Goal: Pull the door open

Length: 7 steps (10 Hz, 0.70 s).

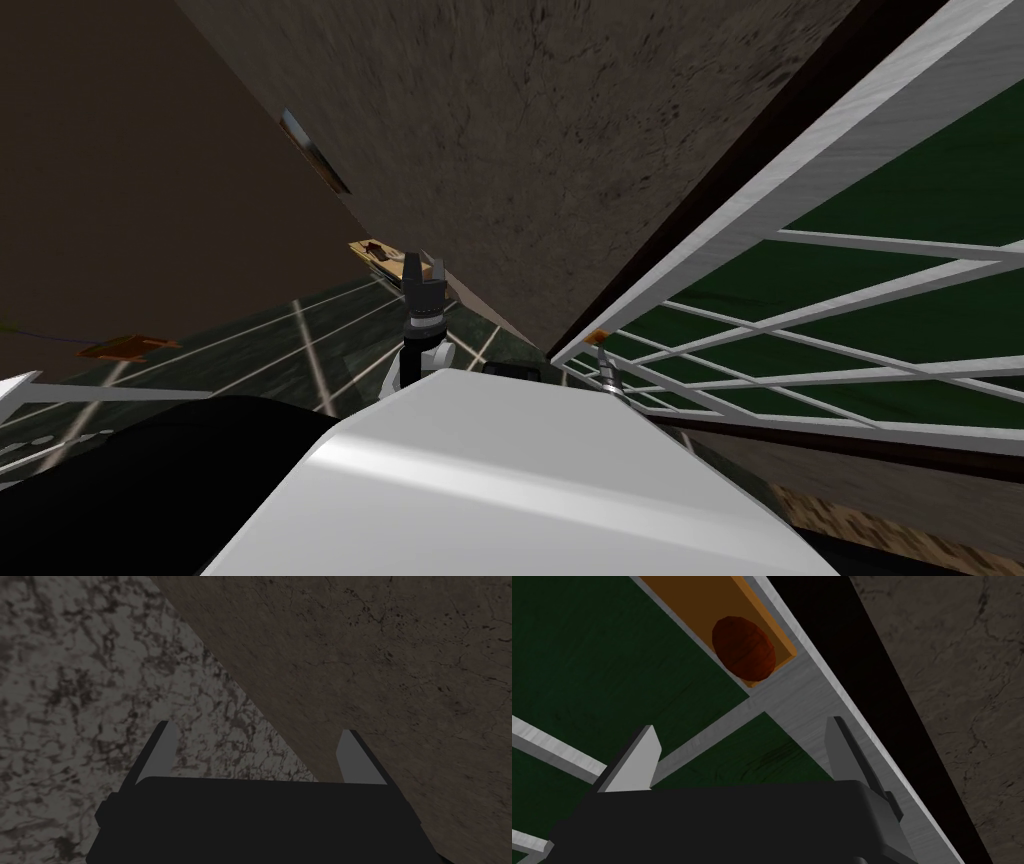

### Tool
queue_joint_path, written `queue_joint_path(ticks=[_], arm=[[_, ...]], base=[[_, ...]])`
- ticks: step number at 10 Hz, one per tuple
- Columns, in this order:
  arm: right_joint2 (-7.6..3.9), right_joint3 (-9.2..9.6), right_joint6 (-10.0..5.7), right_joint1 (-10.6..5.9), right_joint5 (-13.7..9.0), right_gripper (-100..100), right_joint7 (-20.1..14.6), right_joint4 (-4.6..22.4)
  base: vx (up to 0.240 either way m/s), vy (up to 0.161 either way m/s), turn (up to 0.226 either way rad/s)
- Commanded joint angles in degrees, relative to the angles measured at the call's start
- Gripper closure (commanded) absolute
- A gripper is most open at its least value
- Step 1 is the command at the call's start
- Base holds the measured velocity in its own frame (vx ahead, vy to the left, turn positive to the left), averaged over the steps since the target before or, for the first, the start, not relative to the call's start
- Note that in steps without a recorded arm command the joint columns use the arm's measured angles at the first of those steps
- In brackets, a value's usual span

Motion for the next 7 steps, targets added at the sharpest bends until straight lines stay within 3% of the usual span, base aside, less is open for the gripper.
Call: queue_joint_path(ticks=[1, 7], arm=[[-0.17, -0.4, -0.3, -0.2, 1.05, -100, 2.86, 0.56], [-0.59, -1.36, -0.96, -0.61, 3.6, -100, 10.14, 1.85]], base=[[-0.005, 0.026, -0.048], [-0.008, 0.03, -0.042]])
